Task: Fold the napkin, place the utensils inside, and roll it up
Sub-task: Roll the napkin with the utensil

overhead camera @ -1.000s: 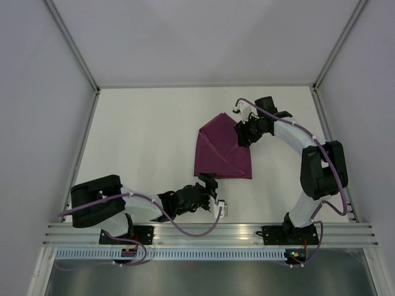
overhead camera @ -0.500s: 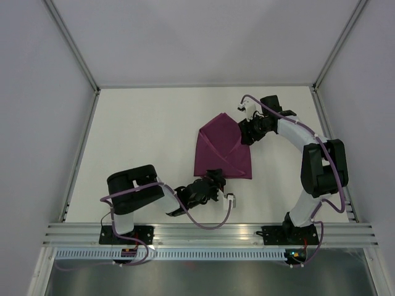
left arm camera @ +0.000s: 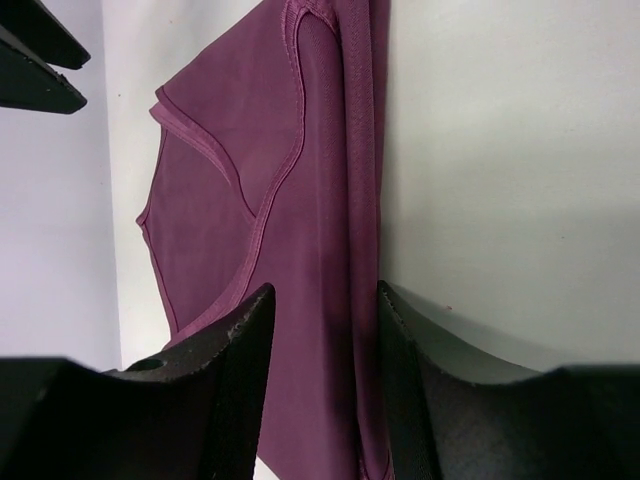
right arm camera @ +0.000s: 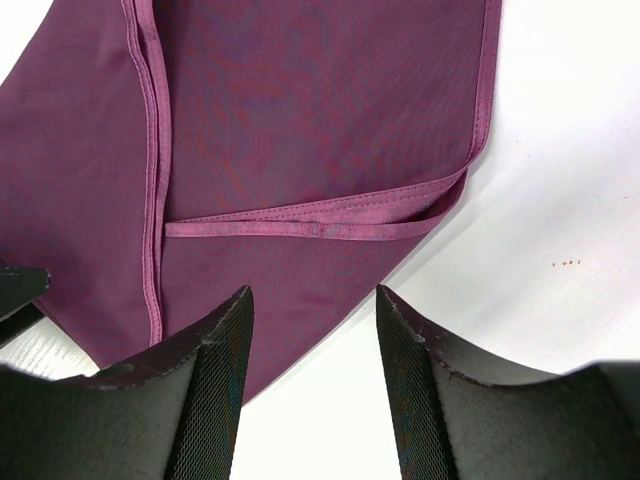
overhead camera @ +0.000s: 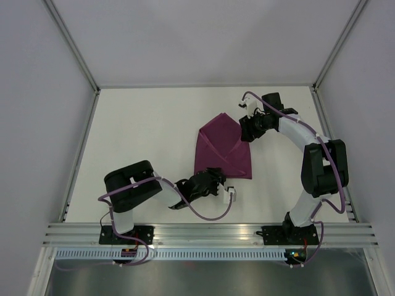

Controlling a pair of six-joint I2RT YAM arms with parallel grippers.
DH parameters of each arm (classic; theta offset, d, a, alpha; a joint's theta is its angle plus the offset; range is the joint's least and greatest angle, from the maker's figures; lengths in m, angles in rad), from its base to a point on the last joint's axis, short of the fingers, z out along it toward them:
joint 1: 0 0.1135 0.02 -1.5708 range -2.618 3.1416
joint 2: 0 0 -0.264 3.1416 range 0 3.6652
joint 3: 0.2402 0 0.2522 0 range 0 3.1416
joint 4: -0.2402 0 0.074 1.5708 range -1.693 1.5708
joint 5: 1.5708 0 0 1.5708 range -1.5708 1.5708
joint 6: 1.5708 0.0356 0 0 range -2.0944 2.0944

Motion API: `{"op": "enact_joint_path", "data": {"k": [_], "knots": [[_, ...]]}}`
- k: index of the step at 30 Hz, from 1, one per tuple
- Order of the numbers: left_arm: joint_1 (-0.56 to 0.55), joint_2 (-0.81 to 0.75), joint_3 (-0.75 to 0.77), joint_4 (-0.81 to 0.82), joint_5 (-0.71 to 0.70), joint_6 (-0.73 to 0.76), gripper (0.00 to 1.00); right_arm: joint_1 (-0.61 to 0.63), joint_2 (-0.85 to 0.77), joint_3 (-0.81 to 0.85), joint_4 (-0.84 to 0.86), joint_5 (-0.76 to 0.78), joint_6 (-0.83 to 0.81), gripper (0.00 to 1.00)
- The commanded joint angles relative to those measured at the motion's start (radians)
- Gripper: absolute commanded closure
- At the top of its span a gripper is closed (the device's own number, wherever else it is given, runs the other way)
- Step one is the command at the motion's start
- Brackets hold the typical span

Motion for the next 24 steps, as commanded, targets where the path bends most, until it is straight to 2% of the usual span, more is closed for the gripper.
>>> {"op": "enact_joint_path", "data": {"k": [1, 7, 10, 14, 24], "knots": [[0.009, 0.014, 0.039, -0.047, 0.045, 0.026, 0.50, -0.003, -0.001, 0.038, 0.005, -0.032, 0.009, 0.42], [0.025, 0.018, 0.063, -0.101, 0.065, 0.032, 0.64, -0.003, -0.013, 0.029, 0.004, -0.033, -0.003, 0.43], [0.035, 0.012, 0.099, -0.197, 0.088, 0.022, 0.78, -0.003, -0.021, 0.029, -0.001, -0.035, -0.008, 0.43], [0.046, 0.002, 0.109, -0.236, 0.113, 0.017, 0.96, -0.003, -0.031, 0.026, -0.008, -0.035, -0.018, 0.43], [0.078, -0.060, 0.241, -0.530, 0.215, -0.125, 0.98, -0.011, -0.142, -0.069, 0.065, -0.047, -0.052, 0.43]]}}
